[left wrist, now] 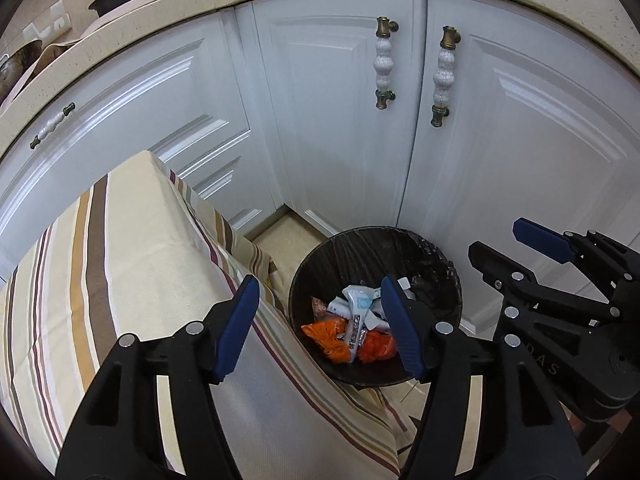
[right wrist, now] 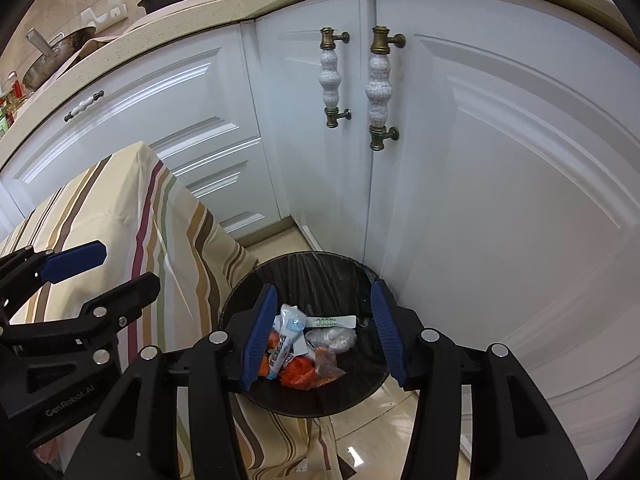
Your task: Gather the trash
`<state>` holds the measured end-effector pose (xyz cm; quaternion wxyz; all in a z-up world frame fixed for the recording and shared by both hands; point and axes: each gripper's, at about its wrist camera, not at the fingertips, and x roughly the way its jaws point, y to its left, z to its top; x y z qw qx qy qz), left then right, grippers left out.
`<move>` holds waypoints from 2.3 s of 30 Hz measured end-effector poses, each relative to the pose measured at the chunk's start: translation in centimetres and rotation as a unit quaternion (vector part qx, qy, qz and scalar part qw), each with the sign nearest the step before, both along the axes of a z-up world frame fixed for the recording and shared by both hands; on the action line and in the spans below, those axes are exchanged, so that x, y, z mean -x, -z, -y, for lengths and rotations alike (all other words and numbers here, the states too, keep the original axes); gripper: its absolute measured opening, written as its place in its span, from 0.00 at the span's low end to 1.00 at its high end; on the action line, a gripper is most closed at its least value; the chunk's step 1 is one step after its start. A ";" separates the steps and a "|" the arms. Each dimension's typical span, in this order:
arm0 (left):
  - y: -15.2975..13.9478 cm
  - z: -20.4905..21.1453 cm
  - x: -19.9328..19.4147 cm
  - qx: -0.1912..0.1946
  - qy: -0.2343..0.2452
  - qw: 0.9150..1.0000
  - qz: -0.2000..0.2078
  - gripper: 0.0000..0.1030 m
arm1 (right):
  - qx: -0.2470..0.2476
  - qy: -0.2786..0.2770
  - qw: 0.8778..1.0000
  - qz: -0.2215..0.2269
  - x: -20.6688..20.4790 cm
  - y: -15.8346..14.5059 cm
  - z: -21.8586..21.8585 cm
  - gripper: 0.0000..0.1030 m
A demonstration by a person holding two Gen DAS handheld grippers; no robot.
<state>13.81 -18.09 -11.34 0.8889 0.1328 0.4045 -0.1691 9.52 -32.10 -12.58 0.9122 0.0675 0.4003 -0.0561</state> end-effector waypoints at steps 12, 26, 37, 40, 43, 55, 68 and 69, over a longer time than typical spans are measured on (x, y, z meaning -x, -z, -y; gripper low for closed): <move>-1.8 -1.3 1.9 0.015 -0.009 1.000 0.021 0.63 | 0.016 0.013 1.000 0.021 1.8 -2.0 -0.8 0.58; -7.0 -5.2 6.1 0.060 -0.038 0.994 0.086 0.71 | 0.052 0.011 0.995 0.079 6.2 -7.3 -3.9 0.73; -11.4 -9.6 11.0 0.089 -0.075 0.981 0.154 0.79 | 0.080 0.001 0.989 0.124 10.2 -11.3 -7.3 0.77; -12.5 -11.0 12.4 0.097 -0.085 0.977 0.169 0.81 | 0.084 0.000 0.988 0.131 11.1 -12.2 -7.9 0.78; -13.4 -12.3 13.8 0.110 -0.092 0.973 0.180 0.85 | 0.088 0.000 0.986 0.141 12.1 -13.1 -8.5 0.78; -15.7 -15.3 18.0 0.131 -0.103 0.963 0.213 0.86 | 0.096 -0.009 0.979 0.178 16.0 -15.9 -11.2 0.80; -16.2 -16.3 20.0 0.143 -0.099 0.960 0.220 0.86 | 0.104 -0.006 0.975 0.199 18.5 -17.1 -12.4 0.81; -16.2 -16.3 20.1 0.144 -0.099 0.960 0.220 0.86 | 0.104 -0.005 0.974 0.199 18.6 -17.1 -12.4 0.81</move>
